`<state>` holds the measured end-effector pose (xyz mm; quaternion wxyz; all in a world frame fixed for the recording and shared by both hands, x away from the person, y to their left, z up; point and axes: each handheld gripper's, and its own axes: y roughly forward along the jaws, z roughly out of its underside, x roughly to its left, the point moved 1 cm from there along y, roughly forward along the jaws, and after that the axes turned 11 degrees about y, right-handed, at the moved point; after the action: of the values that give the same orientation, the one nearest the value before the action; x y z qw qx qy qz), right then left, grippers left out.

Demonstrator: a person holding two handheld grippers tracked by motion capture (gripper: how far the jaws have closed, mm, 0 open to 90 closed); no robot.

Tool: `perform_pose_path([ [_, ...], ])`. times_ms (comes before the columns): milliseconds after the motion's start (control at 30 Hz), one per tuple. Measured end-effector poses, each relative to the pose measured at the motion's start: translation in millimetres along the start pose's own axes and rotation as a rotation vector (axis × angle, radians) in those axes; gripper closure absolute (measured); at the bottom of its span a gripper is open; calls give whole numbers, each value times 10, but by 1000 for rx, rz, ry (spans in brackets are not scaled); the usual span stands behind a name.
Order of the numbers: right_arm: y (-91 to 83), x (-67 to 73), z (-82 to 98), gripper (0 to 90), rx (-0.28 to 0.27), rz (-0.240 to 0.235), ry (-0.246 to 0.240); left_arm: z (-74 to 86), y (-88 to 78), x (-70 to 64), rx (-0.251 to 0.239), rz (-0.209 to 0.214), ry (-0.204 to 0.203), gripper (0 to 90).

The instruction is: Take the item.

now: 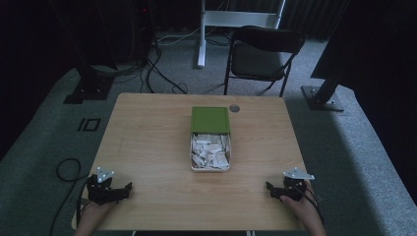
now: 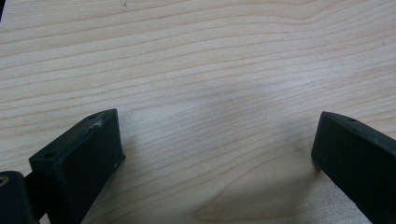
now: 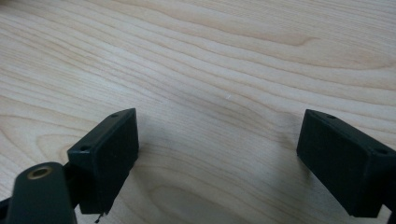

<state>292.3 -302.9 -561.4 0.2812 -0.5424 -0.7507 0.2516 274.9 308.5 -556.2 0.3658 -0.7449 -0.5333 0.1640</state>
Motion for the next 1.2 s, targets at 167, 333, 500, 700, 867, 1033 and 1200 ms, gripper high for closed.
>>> perform_pose_path([
  [167, 0, 0, 0, 126, 0, 0, 0, 0, 0, 0, 0, 0, -1, 27],
  [333, -2, 4, 2, 126, -1, 4, 2, 0, 0, 0, 0, 0, 0, 27],
  [500, -10, 41, 11, 140, -4, -22, 8, 0, 0, 0, 0, 0, 0, 27],
  [700, 2, 109, 0, 141, -5, -49, 24, 0, 0, 0, 0, 0, 0, 27],
  [867, 4, 187, -74, 141, -17, -55, 8, 0, 0, 0, 0, 0, 0, 27],
  [1033, -53, 290, -210, 140, -52, -74, -3, 0, 0, 0, 0, 0, 0, 27],
  [1200, -110, 373, -341, 138, -84, -84, -16, 0, 0, -1, 0, 0, 0, 27],
])
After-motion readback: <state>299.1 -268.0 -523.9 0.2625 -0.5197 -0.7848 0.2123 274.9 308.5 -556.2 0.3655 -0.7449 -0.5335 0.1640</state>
